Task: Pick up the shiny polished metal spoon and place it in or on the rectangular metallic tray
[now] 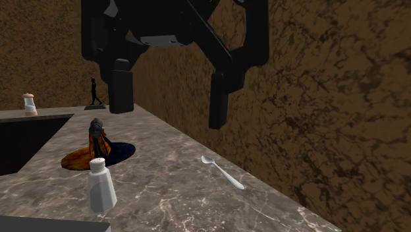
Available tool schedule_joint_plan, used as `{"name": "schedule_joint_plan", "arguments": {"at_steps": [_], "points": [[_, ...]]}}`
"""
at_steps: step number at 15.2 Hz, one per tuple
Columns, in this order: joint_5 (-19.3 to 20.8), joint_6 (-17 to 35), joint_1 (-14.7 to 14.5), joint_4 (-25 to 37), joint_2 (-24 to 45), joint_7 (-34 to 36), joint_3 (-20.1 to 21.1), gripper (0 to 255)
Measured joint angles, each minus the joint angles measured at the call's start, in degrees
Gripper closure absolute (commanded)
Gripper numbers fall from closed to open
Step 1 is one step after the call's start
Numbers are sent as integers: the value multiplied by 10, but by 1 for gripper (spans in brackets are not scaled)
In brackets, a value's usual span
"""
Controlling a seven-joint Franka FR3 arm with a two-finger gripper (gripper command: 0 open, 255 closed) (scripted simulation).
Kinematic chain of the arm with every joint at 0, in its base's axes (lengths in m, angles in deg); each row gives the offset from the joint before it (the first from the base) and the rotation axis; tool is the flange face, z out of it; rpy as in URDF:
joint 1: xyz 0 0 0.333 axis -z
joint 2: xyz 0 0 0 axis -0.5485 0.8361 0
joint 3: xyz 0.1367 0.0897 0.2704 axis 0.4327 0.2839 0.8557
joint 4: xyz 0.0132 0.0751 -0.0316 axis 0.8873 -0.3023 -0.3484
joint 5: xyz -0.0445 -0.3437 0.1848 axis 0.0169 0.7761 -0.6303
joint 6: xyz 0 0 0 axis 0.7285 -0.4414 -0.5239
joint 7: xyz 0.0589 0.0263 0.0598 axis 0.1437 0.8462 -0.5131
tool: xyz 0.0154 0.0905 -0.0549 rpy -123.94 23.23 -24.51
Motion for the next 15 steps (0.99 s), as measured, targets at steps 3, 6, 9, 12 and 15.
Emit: {"name": "schedule_joint_plan", "arguments": {"at_steps": [3,6,9,12,15], "points": [[6,14,-3,8,25,-12,2,0],[23,51,-7,37,100,-40,4,0],[41,84,-11,71,175,-69,7,0],[61,106,-15,116,249,-93,14,0],[81,124,-21,164,323,-108,24,0]]}}
